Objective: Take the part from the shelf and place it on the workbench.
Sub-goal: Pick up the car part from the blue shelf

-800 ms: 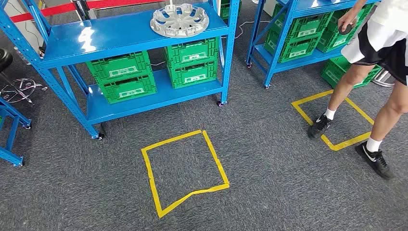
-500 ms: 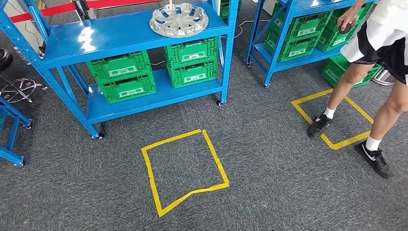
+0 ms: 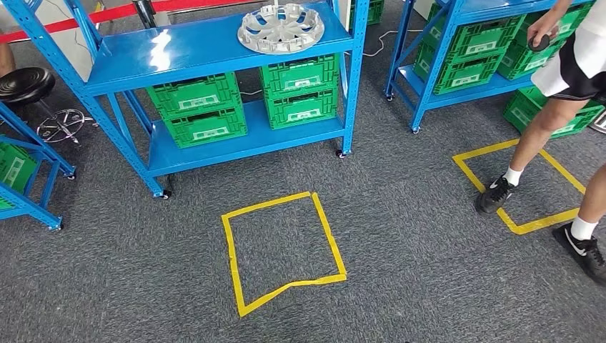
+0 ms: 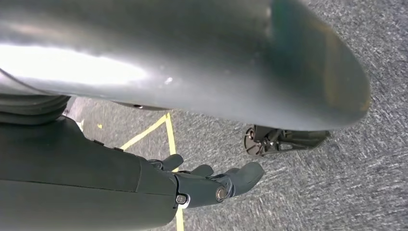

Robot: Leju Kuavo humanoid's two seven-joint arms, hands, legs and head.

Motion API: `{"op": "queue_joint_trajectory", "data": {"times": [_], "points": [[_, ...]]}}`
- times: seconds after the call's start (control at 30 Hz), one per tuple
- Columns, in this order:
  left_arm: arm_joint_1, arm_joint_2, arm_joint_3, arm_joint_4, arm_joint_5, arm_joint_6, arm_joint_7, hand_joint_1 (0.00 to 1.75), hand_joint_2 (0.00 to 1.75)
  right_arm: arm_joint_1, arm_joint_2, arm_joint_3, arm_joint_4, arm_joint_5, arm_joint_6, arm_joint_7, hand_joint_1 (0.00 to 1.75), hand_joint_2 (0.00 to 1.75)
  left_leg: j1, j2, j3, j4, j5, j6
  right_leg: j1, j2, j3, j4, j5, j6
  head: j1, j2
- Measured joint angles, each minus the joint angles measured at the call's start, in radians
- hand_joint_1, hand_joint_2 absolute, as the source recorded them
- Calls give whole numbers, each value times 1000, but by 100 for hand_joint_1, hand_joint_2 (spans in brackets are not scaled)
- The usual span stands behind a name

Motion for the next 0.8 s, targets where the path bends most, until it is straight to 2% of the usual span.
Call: {"op": "queue_joint_trajectory", "data": {"times": [0.03,0.07,0.13,0.17,0.23,0.3,0.33,0.4,0.43,0.47,0.5,0.53,0.6,0.63,0.67,0.73,0.77,0.8], "points": [[1,1,0,0,1,0,0,0,0,0,0,1,0,3,0,0,0,0,0,8,29,-59,36,3,0,-7,2,0,-1,1,0,0],[0,1,0,0,3,1,0,0,0,-1,0,3,0,5,0,0,0,0,-2,25,64,-133,68,7,1,-14,5,0,-3,4,0,0],[-3,2,0,0,4,2,0,0,0,-1,0,5,0,7,1,1,0,0,-9,52,109,-233,102,17,5,-28,10,1,-8,15,0,0],[-4,3,0,0,4,2,1,0,0,-2,0,6,0,8,1,1,0,0,-13,56,113,-249,103,22,6,-34,11,1,-9,21,1,0],[-2,4,0,0,4,2,4,0,0,-4,1,8,0,8,1,4,0,0,-16,40,111,-252,106,34,6,-44,15,-2,-9,36,2,0],[-1,4,0,0,0,2,8,0,0,-6,2,11,0,8,1,7,0,0,-13,25,114,-259,113,48,2,-22,8,21,-29,47,4,0],[-2,3,0,0,-2,2,10,0,0,-6,2,13,0,8,1,9,0,0,-11,17,116,-261,117,54,0,-2,-10,63,-55,50,5,0],[-4,4,0,0,-6,3,12,0,0,-5,3,17,1,8,1,12,0,0,-13,-1,113,-261,119,60,1,27,-73,195,-119,53,8,0],[-4,4,0,0,-8,3,12,0,0,-4,3,19,1,8,1,14,0,0,-15,-11,112,-260,119,61,1,31,-102,253,-138,53,8,0],[-4,4,0,0,-9,3,13,0,0,-4,3,21,1,9,1,16,0,0,-16,-22,112,-259,119,62,3,33,-118,279,-137,53,8,0],[-3,4,0,0,-10,3,14,0,0,-4,3,22,1,9,1,17,0,0,-16,-34,112,-258,119,62,4,35,-115,264,-115,50,8,0],[-3,4,0,0,-10,3,14,0,0,-4,3,23,1,9,1,18,0,0,-17,-46,113,-256,119,61,4,41,-94,213,-79,46,8,0],[-4,2,0,0,-11,3,14,0,0,-5,3,23,2,9,1,19,0,0,-18,-68,111,-251,117,58,5,74,-32,75,-17,35,8,0],[-5,1,0,0,-11,3,14,0,0,-5,3,23,2,9,1,19,0,0,-18,-78,108,-249,117,53,6,87,-12,29,-3,32,8,0],[-5,1,0,0,-11,3,14,0,0,-6,3,24,3,9,1,19,0,0,-18,-87,106,-249,117,47,8,95,-3,7,-2,28,8,0],[-2,1,0,0,-11,3,14,0,0,-8,4,24,3,9,1,20,0,0,-17,-103,100,-254,120,33,9,81,0,1,-1,21,9,0],[-1,1,0,0,-11,3,14,0,0,-9,5,25,3,9,1,19,0,0,-17,-98,97,-252,118,27,7,71,1,-4,2,14,9,0],[0,1,0,0,-11,3,14,0,0,-9,6,25,3,9,0,19,0,0,-17,-80,89,-238,108,22,4,61,3,-8,4,7,6,0]]}}
